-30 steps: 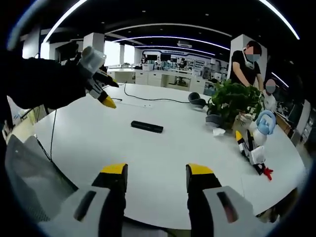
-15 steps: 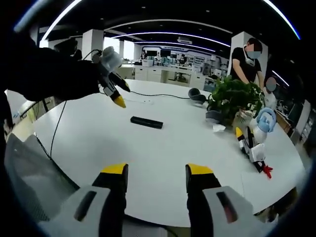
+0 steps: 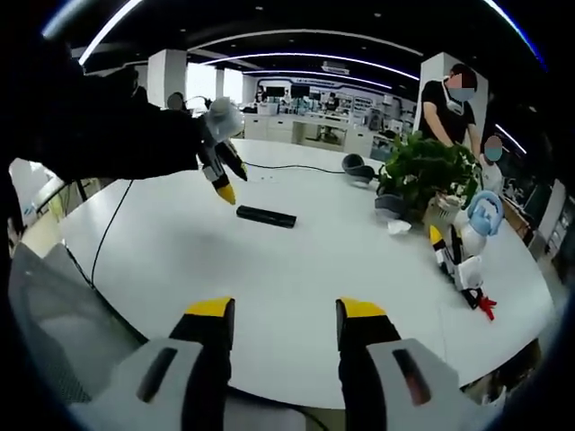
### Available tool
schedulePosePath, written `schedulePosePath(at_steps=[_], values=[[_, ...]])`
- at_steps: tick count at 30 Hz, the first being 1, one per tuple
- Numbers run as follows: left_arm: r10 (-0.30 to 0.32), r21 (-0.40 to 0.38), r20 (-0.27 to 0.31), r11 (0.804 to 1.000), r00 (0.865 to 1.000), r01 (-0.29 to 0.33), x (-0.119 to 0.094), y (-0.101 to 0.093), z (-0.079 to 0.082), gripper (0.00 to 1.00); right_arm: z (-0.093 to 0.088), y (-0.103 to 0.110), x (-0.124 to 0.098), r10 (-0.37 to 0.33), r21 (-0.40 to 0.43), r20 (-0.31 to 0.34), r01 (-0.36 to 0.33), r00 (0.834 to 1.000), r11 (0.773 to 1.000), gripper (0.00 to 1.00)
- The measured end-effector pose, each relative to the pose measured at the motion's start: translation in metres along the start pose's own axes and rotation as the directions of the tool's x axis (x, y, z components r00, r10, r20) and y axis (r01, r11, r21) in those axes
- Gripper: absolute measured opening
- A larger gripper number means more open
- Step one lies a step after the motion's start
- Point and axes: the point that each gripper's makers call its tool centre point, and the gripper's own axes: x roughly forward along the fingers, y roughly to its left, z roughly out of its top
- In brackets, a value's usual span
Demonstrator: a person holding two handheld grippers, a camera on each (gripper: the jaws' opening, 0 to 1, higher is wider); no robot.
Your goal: Press the specified remote control buttons in sequence, fully releasing each button before pressing the next.
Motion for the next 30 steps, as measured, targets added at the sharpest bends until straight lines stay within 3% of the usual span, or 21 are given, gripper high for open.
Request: schedulePosePath(at_steps=[12, 14, 16, 20, 23, 30], values=[[-0.041, 0.006, -0.079, 0.999, 0.996, 0.042, 0.039, 0.012, -0.014, 0.53, -0.003, -0.001, 0.001, 0.0, 0.002, -0.015, 0.0, 1.0, 1.0, 0.44], [-0.038, 0.027, -0.085, 0.999, 0.996, 0.04, 0.042, 0.012, -0.013, 0.47, -0.003, 0.0, 0.002, 0.002, 0.0, -0.018, -0.002, 1.0, 1.0, 0.44], [-0.023, 0.067, -0.093, 0.997, 0.995, 0.029, 0.046, 0.015, -0.013, 0.47, -0.003, 0.0, 0.002, 0.001, -0.002, -0.019, -0.001, 1.0, 1.0, 0.43], [-0.053, 0.047, -0.125, 0.997, 0.991, 0.059, 0.052, 0.016, -0.02, 0.47, -0.003, -0.003, 0.001, -0.01, 0.005, -0.016, 0.01, 1.0, 1.0, 0.42], [-0.043, 0.055, -0.151, 0.997, 0.988, 0.051, 0.056, 0.019, -0.026, 0.44, -0.004, -0.003, 0.001, -0.013, 0.009, -0.017, 0.013, 1.0, 1.0, 0.42], [-0.074, 0.029, -0.169, 0.996, 0.983, 0.08, 0.059, 0.016, -0.034, 0.38, -0.004, -0.004, 0.001, -0.019, 0.009, -0.015, 0.019, 1.0, 1.0, 0.4]])
